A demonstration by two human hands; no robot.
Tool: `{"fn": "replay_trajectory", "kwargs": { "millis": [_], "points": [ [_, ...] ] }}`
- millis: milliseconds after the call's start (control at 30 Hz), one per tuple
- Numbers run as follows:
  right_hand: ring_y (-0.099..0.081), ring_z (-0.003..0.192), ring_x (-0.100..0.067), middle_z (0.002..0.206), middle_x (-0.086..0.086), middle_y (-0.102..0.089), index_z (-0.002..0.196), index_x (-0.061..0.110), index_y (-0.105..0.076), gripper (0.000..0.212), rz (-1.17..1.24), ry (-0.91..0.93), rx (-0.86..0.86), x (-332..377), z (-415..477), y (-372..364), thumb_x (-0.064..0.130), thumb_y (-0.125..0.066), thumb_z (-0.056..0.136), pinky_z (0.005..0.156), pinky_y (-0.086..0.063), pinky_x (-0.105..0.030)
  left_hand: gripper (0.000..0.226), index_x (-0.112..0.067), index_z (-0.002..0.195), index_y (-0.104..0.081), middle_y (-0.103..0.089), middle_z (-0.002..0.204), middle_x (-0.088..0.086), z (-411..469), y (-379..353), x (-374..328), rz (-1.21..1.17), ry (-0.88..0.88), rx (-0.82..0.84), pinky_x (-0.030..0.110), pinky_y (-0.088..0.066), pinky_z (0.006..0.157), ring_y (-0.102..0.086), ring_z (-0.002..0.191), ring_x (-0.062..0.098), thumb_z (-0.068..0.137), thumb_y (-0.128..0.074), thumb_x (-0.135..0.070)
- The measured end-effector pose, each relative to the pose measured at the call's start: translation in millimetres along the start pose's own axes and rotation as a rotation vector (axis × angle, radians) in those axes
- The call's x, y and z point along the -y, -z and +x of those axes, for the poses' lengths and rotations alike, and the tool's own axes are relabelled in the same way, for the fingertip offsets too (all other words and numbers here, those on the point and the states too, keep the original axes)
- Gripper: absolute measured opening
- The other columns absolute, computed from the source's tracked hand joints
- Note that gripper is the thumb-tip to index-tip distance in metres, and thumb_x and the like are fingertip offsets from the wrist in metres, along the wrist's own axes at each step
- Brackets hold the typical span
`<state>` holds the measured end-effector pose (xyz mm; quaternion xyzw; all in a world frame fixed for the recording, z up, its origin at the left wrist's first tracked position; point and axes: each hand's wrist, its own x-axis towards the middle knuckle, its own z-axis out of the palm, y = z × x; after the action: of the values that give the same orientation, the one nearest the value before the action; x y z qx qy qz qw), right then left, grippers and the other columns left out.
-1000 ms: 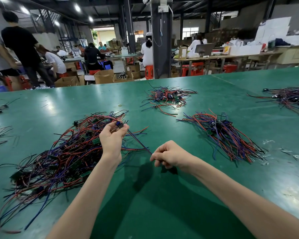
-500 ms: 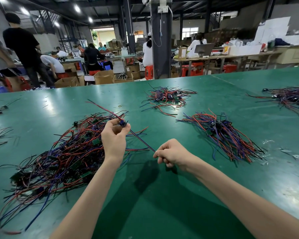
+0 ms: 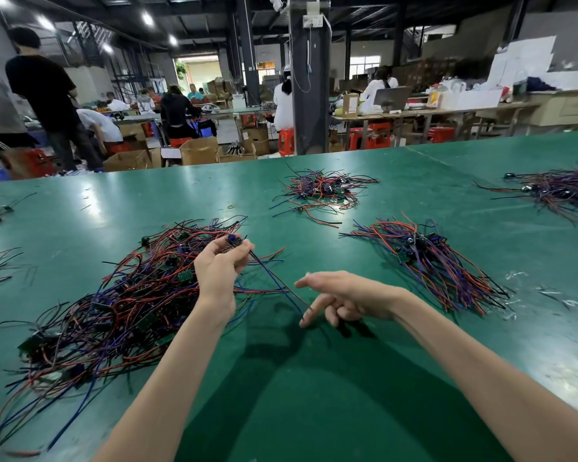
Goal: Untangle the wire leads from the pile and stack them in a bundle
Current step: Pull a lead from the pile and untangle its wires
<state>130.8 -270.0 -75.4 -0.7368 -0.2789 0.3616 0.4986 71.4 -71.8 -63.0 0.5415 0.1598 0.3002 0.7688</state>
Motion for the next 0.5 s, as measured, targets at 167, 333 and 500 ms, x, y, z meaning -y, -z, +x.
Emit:
{"fn": "replay_trajectory", "kwargs": {
  "millis": [167, 333, 500],
  "points": [
    [-0.033, 0.035, -0.005, 0.09, -0.01, -0.074, 0.108, 0.007, -0.065, 0.061, 0.136, 0.122, -0.228, 2, 0, 12, 0.058, -0.053, 0.075, 0.031, -0.016, -0.014, 0.018, -0.009, 0.084, -0.059, -0.067, 0.067, 0.004, -12, -11, 10, -0.036, 0.137, 0.127, 0.015, -0.053, 0.062, -0.062, 0.058, 0.009, 0.082, -0.062, 0.008],
    [-0.029, 0.036, -0.005, 0.068, -0.003, -0.069, 0.077, 0.01, -0.07, 0.018, 0.136, 0.209, -0.318, 1, 4, -14, 0.028, -0.07, 0.081, 0.033, -0.018, -0.013, 0.02, -0.007, 0.086, -0.06, -0.068, 0.062, -0.001, -30, -26, 34, 0.025, 0.198, 0.222, 0.019, -0.054, 0.067, -0.063, 0.056, 0.009, 0.08, -0.062, 0.011],
    [-0.031, 0.03, -0.005, 0.057, -0.004, -0.063, 0.076, 0.007, -0.067, 0.01, 0.156, 0.197, -0.358, -3, 7, -23, 0.008, -0.066, 0.086, 0.031, -0.02, -0.012, 0.021, -0.007, 0.088, -0.06, -0.064, 0.071, 0.006, -32, -26, 38, 0.073, 0.151, 0.23, 0.028, -0.053, 0.075, -0.061, 0.063, 0.016, 0.079, -0.064, 0.012]
  ]
}}
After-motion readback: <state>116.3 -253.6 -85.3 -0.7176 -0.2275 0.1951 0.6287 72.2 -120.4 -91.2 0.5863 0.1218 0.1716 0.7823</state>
